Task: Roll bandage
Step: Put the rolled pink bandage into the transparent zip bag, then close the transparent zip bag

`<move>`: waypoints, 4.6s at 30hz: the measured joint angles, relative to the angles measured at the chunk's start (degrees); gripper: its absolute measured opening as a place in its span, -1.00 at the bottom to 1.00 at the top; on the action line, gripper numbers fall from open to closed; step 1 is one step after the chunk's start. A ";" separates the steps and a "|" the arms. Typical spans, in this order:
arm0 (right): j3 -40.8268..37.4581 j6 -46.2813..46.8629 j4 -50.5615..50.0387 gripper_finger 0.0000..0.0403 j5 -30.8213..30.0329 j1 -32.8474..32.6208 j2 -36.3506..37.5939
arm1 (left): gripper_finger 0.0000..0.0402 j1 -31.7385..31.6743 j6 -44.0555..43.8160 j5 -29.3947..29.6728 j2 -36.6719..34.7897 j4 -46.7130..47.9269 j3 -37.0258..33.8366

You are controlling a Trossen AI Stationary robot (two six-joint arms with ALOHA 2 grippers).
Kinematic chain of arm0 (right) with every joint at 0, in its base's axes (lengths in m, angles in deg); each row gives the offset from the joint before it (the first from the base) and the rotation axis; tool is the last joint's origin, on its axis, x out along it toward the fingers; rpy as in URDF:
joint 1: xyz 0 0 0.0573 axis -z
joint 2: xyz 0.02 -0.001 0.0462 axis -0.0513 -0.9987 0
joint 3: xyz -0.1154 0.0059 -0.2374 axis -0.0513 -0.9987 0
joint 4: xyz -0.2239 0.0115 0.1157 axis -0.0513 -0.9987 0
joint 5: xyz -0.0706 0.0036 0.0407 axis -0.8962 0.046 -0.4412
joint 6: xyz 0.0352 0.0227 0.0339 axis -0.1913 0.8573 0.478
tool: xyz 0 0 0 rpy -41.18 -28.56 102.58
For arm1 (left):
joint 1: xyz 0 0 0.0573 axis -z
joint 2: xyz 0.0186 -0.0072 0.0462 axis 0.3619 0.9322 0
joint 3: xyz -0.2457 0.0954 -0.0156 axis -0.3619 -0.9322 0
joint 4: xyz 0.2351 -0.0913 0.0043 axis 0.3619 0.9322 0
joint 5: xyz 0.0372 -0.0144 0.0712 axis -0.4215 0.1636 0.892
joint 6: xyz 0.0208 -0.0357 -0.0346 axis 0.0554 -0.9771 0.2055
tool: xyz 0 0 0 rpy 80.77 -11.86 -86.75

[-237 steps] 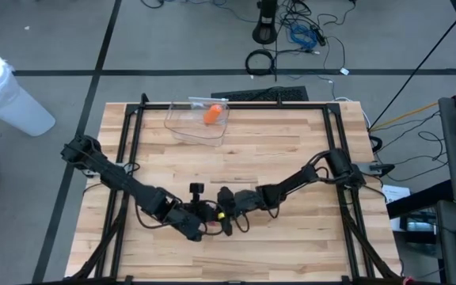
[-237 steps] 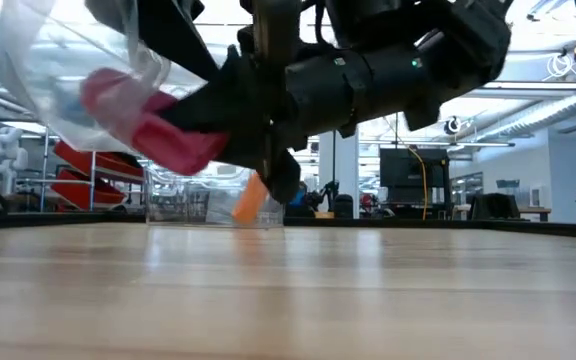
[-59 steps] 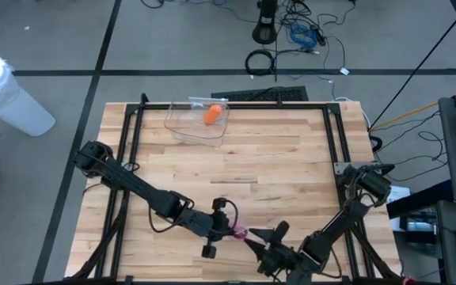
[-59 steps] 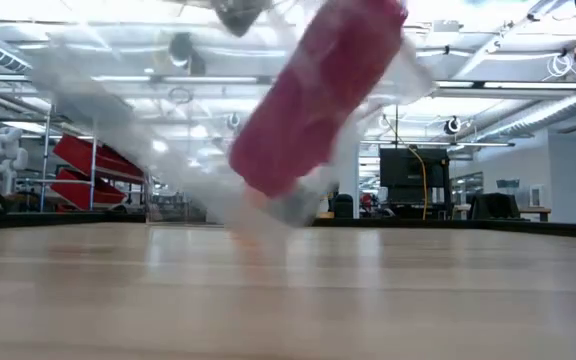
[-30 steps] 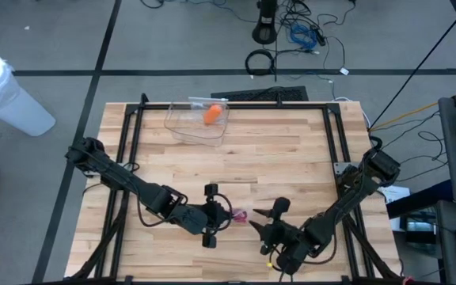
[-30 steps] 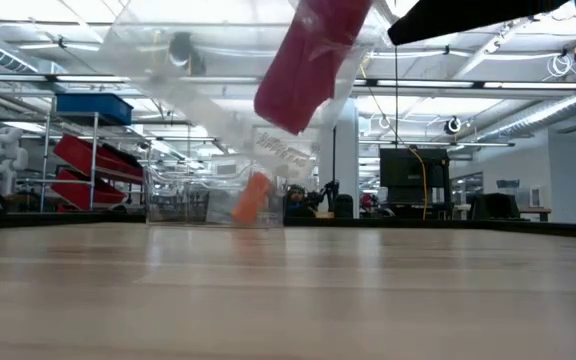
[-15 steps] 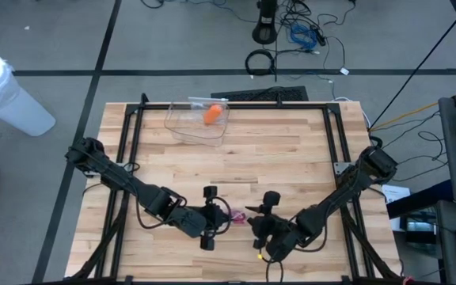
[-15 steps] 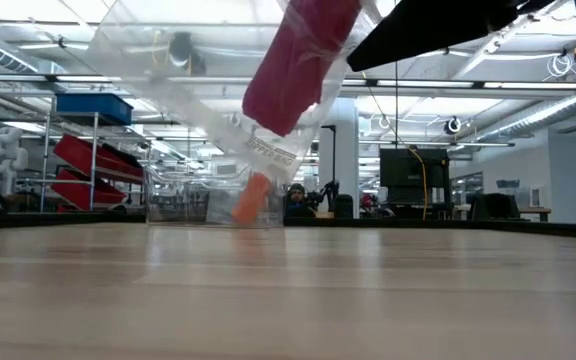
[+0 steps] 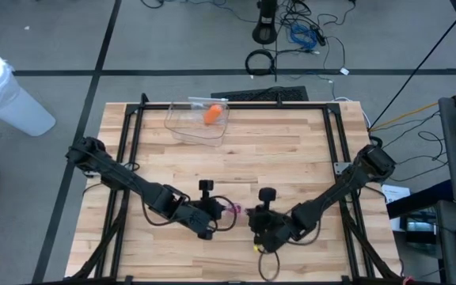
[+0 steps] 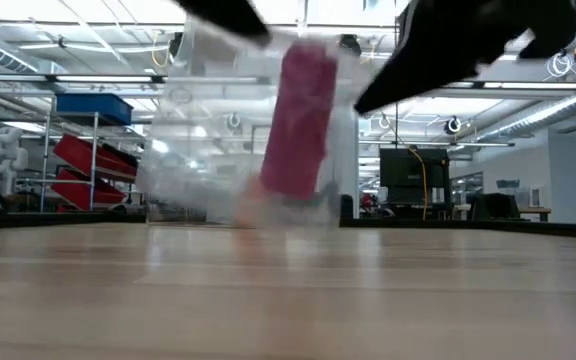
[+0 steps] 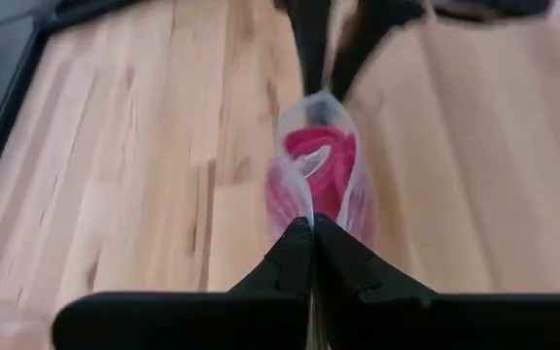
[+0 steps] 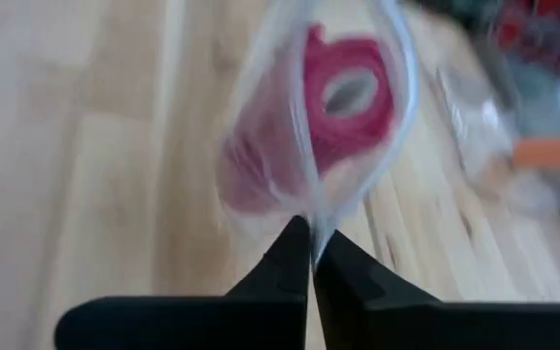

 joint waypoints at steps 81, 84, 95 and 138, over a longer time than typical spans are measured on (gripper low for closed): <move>-11.57 -40.74 40.45 -0.61 6.00 2.35 -10.05 | -0.80 3.10 -22.31 6.27 17.27 -3.60 -9.12; -11.56 -40.54 41.97 -0.74 6.03 2.31 -10.03 | -0.80 3.08 -22.28 6.29 17.27 -3.55 -9.12; -7.75 -33.40 41.56 -1.00 5.85 3.41 -9.66 | -0.80 7.06 -23.86 10.27 8.06 2.89 -6.69; -3.38 -37.92 32.66 0.13 16.27 -1.83 -13.89 | -0.80 14.10 -30.35 28.22 8.90 3.66 -11.61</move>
